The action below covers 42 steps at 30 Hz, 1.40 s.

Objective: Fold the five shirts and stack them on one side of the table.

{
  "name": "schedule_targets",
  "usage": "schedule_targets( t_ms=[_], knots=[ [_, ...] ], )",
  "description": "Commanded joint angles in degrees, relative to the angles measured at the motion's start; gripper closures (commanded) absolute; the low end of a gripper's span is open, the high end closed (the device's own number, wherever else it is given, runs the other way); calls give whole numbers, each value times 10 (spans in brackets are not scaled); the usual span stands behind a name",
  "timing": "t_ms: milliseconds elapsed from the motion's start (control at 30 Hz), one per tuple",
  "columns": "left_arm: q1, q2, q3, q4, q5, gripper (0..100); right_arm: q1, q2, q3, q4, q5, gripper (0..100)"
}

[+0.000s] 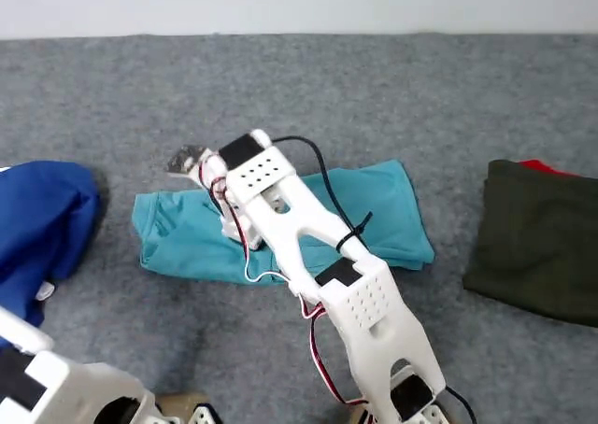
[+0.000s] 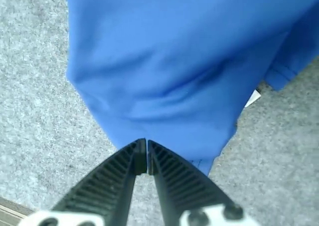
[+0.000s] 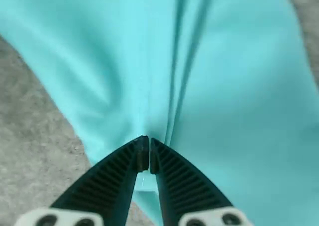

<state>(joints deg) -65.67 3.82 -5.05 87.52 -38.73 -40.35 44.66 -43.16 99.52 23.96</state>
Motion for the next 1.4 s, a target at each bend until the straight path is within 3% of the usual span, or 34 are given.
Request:
schedule_targets(
  t_ms=[0, 367, 567, 633, 1100, 1367],
  knots=[
    [2, -11, -50, 23, -2, 984, 33, -85, -43, 36, -14, 990],
    [4, -11, -87, 64, -2, 984, 231, -246, 149, 32, -62, 976],
    [4, -11, -87, 72, -2, 983, 305, -225, 171, 3, -65, 719],
    [5, -11, -86, 72, -2, 983, 315, -207, 171, -22, -83, 690],
    [35, -11, -86, 72, -1, 983, 347, -41, 171, -115, -92, 697],
    [49, -11, -86, 72, 0, 983, 338, -19, 167, -112, -111, 950]
  ],
)
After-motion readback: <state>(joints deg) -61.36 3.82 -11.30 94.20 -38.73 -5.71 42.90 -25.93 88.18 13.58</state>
